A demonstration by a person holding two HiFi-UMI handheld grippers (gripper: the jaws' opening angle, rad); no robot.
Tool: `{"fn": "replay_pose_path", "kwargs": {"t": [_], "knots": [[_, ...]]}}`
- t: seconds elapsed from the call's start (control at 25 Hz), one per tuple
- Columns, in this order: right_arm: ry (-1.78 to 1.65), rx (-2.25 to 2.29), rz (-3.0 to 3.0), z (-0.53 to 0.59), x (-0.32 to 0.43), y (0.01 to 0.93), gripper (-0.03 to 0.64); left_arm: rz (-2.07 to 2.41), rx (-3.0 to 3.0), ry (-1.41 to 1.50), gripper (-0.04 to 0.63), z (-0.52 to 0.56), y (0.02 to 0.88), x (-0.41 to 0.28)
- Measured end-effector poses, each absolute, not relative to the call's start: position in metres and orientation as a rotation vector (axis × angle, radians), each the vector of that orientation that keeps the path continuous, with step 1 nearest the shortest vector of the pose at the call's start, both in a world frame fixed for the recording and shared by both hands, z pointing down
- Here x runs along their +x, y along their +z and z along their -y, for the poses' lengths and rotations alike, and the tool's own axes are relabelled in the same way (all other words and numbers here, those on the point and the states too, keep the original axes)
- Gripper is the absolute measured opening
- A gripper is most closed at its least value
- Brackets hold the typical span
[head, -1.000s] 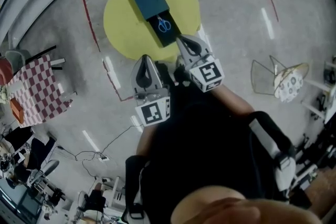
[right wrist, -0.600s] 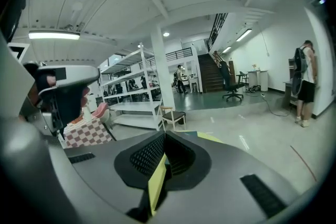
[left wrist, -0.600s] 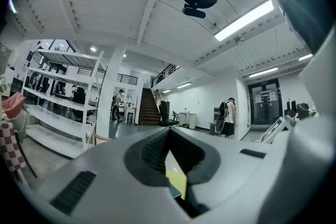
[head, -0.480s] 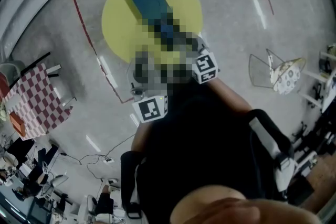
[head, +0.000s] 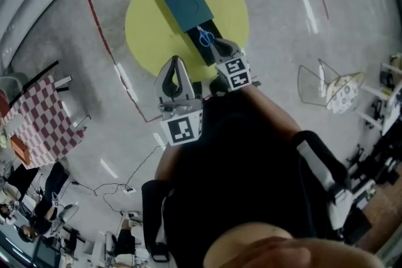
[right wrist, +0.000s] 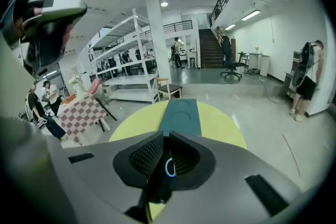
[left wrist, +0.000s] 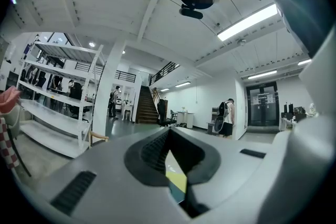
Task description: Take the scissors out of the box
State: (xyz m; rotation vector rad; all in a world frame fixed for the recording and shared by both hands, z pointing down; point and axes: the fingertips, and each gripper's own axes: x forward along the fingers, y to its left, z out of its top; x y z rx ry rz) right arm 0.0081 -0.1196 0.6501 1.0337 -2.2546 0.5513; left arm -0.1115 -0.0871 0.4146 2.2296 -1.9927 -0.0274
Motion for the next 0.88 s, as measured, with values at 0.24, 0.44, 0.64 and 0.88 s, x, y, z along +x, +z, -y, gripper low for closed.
{"fn": "replay_pose_path", "kwargs": {"t": [0.24,0.44,0.64,0.88], "knots": [[0.605,0.965,2.141,0.126,0.007,0.699,0.055,1.98,2.217,-0.022,-0.003,0.097,0.422,-0.114],[0.652,0.92,2.023,0.126,0.006,0.738,0.075,1.952,2.209,-0.034,-0.003,0.106,0.427,-0.117],[0.691,0.902,1.935,0.129,0.009,0.77,0.075,1.929,2.195,-0.02,-0.003,0.116,0.436,-0.118],[0.728,0.856,1.845,0.126,0.008,0.804,0.1,1.927,2.175,0.007,-0.003,0.123,0.442,-0.12]]}}
